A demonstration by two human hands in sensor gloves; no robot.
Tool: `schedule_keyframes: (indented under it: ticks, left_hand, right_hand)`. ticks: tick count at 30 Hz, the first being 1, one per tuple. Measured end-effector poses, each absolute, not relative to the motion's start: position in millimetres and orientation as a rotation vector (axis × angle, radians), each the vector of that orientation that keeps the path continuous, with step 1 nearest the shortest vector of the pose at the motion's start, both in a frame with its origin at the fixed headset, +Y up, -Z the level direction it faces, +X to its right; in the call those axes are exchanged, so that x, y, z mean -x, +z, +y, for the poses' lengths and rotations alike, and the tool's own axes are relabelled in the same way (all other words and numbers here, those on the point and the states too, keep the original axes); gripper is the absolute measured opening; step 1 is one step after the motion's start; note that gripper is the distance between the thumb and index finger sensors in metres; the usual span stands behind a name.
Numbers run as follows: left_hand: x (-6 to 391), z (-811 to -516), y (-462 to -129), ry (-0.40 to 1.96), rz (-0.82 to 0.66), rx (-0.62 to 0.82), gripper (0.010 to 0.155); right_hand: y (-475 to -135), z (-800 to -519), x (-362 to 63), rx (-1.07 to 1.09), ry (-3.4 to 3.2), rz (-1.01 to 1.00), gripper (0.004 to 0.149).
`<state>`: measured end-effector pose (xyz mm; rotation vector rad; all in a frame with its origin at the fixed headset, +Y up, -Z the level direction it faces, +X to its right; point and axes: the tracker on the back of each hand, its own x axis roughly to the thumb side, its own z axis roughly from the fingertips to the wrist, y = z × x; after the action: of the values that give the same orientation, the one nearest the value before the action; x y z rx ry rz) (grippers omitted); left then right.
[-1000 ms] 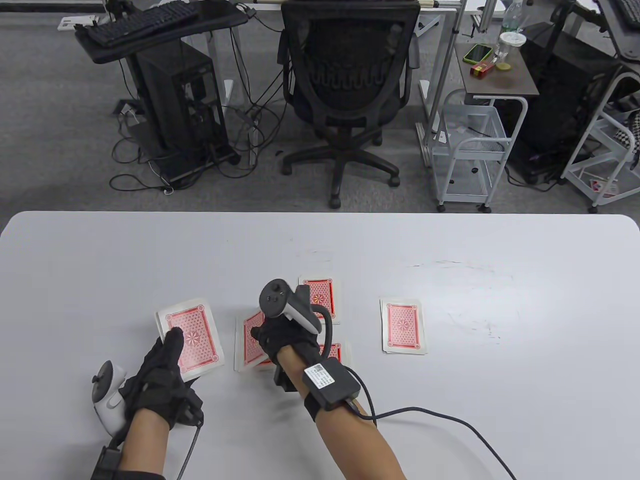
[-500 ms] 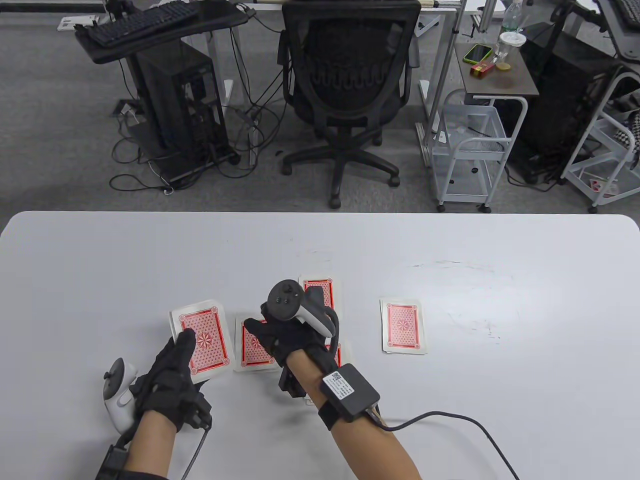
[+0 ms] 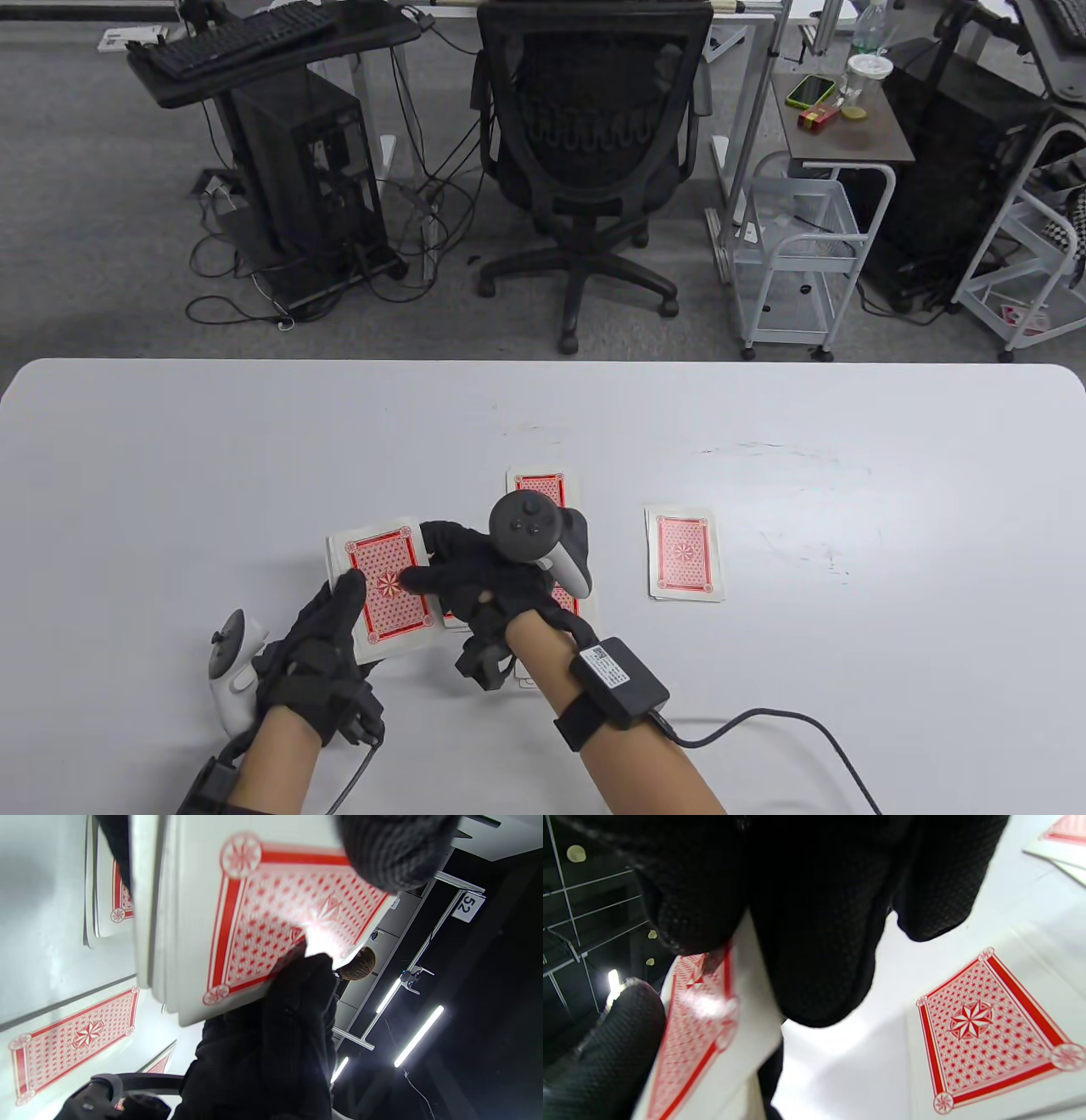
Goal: Four-player card dealing with fan arrangement
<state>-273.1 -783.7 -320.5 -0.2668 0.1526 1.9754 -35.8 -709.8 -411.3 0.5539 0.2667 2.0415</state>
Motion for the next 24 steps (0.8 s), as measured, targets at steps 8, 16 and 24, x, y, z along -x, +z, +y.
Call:
schedule_keyframes:
  ticks: [8,16,24]
  left_hand:
    - [281.6,-787.7,-321.3,1.921,0.216,0.239,0.050]
    - [285.4,-789.7,-324.6,1.894,0.227,0.242,0.050]
    - [292.3,-792.2,-328.3,1.885,0.246,0.227,0.050]
  right_hand:
    - [-458.7,-697.9,-13.3,-0.319,2.090,0.250,0.067]
    - [-515.2,-723.6,-37.9,0.050,2.571,0.285,0.073]
    - [-535.8,-761.9,-34.8,0.182,3.131,0.270,0.076]
